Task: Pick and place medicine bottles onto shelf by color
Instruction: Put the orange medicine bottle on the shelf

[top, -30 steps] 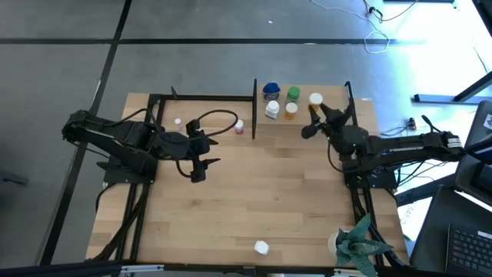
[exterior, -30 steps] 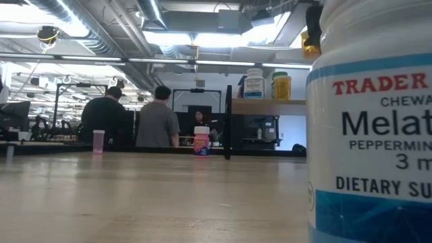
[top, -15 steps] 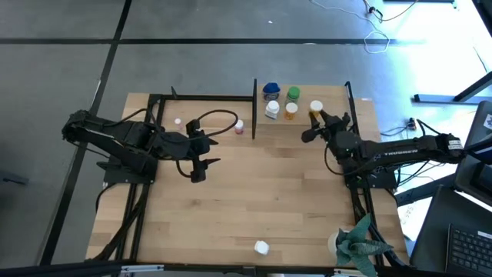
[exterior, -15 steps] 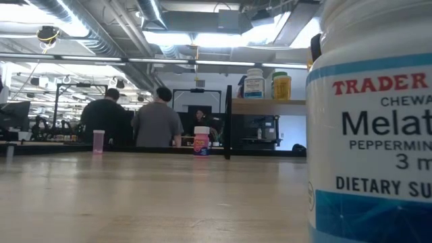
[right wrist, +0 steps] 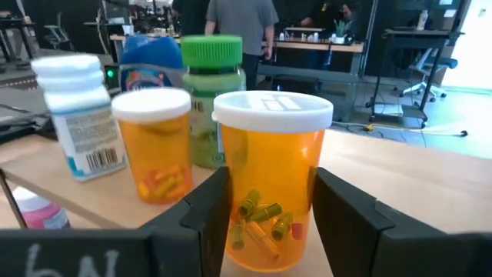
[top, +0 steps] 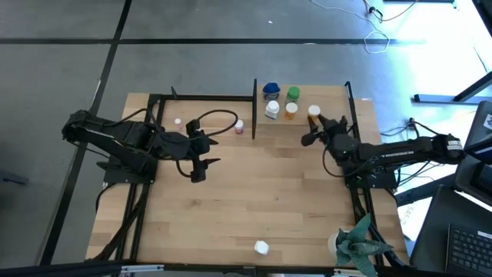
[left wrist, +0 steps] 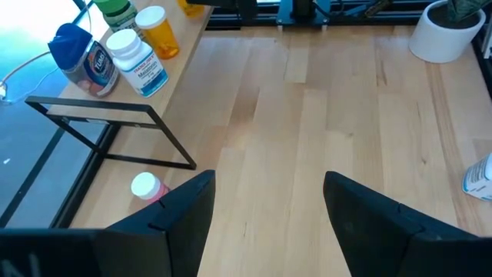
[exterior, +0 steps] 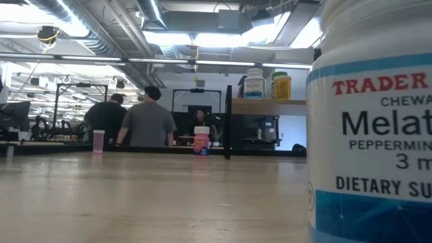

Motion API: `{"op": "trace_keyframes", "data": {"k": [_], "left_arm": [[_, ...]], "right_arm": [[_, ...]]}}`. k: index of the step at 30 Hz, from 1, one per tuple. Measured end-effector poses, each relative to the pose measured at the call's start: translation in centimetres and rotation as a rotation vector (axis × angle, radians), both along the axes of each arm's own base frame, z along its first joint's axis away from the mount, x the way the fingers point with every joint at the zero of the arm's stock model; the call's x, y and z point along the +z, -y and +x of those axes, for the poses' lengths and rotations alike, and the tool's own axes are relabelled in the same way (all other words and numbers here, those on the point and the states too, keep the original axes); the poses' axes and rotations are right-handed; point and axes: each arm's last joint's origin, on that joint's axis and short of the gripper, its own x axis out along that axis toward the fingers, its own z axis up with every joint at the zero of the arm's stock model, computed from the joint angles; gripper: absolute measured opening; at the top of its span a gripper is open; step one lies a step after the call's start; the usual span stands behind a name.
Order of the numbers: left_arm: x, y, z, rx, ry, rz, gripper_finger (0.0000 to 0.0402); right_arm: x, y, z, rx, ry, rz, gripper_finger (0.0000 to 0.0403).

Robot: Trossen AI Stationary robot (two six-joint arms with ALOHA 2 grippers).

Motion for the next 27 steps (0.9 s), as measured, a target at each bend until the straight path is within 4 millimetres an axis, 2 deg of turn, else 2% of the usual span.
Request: {"op": "trace_keyframes", "data": {"k": [13, 20, 27], "left_arm": [[0.0, 0.0, 0.0, 0.001, 0.001, -0.002, 0.0236], [0.0, 0.0, 0.0, 0.002, 0.002, -0.003, 0.0236], [0.0, 0.0, 0.0, 0.001, 0.002, -0.003, 0.0236]], "right_arm": [[-1.2, 1.0, 0.3, -0.057, -0.034, 0.019, 0.0166], [-1.2, 1.0, 0.5, -0.016, -0.036, 0.026, 0.0167], [-1.2, 1.0, 0.5, -0.012, -0.036, 0.027, 0.0194]]}}
